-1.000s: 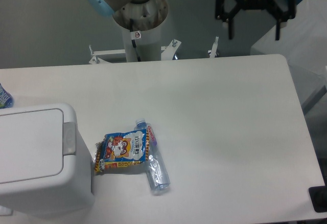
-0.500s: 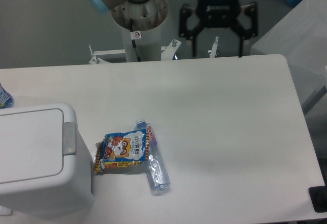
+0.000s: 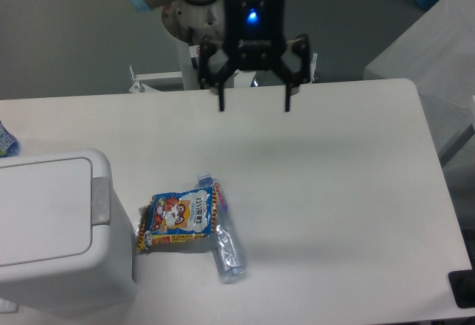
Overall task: Open the trash can
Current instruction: 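Move the gripper down toward the white trash can lid, then lower the gripper onto the trash can lid's edge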
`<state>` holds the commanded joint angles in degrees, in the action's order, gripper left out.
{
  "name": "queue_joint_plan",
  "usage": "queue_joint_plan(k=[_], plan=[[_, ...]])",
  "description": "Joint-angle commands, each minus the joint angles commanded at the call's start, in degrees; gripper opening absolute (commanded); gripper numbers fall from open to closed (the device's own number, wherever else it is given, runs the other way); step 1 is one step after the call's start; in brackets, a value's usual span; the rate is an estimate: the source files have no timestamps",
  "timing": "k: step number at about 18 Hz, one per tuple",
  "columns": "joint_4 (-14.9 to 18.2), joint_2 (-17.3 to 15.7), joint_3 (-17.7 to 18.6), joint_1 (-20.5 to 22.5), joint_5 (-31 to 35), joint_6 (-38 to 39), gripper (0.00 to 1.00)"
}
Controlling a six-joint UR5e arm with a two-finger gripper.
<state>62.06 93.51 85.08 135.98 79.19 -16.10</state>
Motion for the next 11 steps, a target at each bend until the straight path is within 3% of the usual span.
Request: queue_joint_plan(k=[2,11], plan=[[-1.5,2.7,-0.5,-3.9,0.3,2.9,1.00],[-10.9,7.2,-0.6,-9.0,0.5,16.1,1.00]])
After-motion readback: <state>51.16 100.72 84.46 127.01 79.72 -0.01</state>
